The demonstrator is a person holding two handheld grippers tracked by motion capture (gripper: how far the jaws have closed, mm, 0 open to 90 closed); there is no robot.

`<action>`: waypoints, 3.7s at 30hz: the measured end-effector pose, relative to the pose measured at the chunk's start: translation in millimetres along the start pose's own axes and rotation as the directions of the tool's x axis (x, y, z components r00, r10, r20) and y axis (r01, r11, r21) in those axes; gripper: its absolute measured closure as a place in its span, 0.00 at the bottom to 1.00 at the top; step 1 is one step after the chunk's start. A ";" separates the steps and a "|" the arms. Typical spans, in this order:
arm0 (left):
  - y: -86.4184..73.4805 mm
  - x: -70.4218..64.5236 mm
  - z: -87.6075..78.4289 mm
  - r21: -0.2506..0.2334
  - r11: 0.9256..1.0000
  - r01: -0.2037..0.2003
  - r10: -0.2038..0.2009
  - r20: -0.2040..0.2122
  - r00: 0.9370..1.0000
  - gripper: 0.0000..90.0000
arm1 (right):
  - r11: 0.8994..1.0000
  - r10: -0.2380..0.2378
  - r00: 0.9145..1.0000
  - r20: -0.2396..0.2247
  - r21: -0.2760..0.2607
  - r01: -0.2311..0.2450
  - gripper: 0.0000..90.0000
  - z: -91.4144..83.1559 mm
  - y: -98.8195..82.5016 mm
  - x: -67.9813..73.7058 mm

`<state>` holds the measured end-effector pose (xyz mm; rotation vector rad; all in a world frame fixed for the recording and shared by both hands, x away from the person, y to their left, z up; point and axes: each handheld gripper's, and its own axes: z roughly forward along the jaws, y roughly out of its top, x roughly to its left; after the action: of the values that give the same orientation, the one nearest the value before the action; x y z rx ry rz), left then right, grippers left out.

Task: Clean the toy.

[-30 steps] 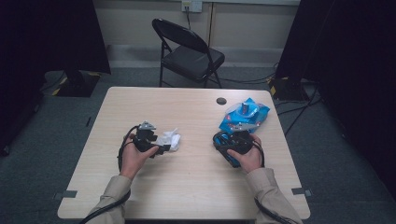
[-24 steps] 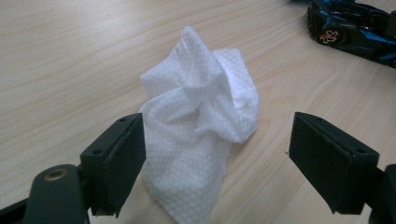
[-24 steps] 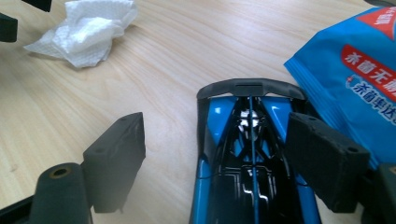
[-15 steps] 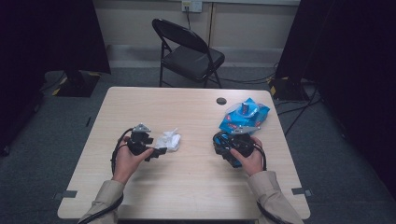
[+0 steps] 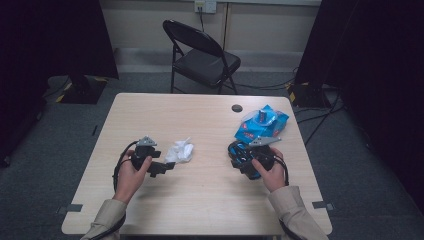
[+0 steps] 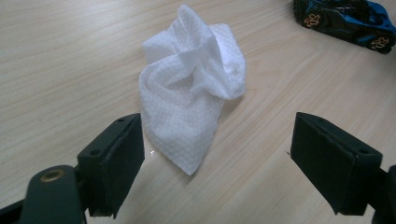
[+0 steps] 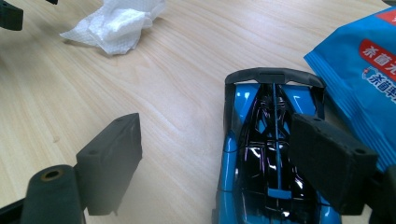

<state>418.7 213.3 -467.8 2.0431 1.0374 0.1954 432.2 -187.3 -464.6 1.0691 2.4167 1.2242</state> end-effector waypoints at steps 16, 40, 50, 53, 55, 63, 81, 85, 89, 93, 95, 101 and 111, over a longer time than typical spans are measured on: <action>-9.4 -2.9 -15.1 -0.009 1.000 0.000 0.000 0.018 1.000 0.19 | 1.000 -0.003 0.999 -0.033 -0.011 0.003 0.19 -17.6 -8.6 2.4; -23.4 -2.5 -27.6 -0.036 0.999 -0.001 0.002 0.030 1.000 0.19 | 1.000 0.011 1.000 -0.011 -0.005 -0.011 0.19 -44.5 -35.3 -7.0; -27.9 -2.7 -29.7 -0.036 0.999 0.000 0.002 0.040 0.999 0.19 | 1.000 0.007 1.000 -0.008 -0.007 -0.007 0.19 -50.8 -39.7 -6.5; -30.2 -1.9 -30.4 -0.036 0.999 0.007 -0.005 0.044 0.999 0.19 | 1.000 0.001 1.000 -0.005 -0.004 -0.001 0.19 -52.1 -41.1 -6.1; -31.7 -1.7 -30.8 -0.033 0.999 0.006 -0.004 0.045 0.999 0.19 | 1.000 0.000 1.000 -0.005 -0.001 0.000 0.19 -53.0 -42.6 -6.2; -35.6 -0.1 -33.3 -0.034 0.999 0.005 -0.003 0.042 0.999 0.19 | 1.000 0.006 1.000 0.000 0.001 -0.006 0.19 -57.3 -48.1 -7.7; -44.9 4.2 -40.1 -0.028 1.000 0.004 -0.003 0.045 0.999 0.19 | 1.000 0.027 0.999 0.024 0.004 -0.027 0.20 -70.9 -65.9 -13.1; -46.0 4.7 -40.6 -0.023 1.000 -0.004 0.005 0.043 0.999 0.19 | 0.999 0.033 0.999 0.025 0.002 -0.033 0.20 -73.8 -70.4 -14.7; -47.1 5.3 -41.2 -0.024 1.000 -0.006 0.007 0.046 0.999 0.19 | 0.999 0.039 0.999 0.033 0.009 -0.040 0.20 -76.6 -75.5 -17.1; -48.4 5.7 -42.9 -0.024 1.000 -0.010 0.011 0.050 0.999 0.19 | 0.999 0.049 0.998 0.040 0.008 -0.050 0.20 -80.6 -80.6 -20.2; -49.8 6.4 -43.9 -0.023 1.000 -0.009 0.010 0.052 0.999 0.19 | 0.998 0.056 0.997 0.043 0.009 -0.056 0.20 -82.2 -82.7 -21.4; -51.8 6.4 -45.3 -0.018 1.000 -0.023 0.024 0.057 0.998 0.19 | 0.998 0.059 0.997 0.053 0.018 -0.060 0.20 -84.5 -87.6 -23.7; -54.9 8.5 -49.3 -0.018 0.999 -0.033 0.034 0.044 0.998 0.19 | 0.998 0.035 0.997 0.063 0.041 -0.037 0.20 -86.3 -91.3 -23.0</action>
<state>368.2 267.0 -477.2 2.0416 0.9716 0.1744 359.8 -290.8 -483.8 1.1502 2.3964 1.1373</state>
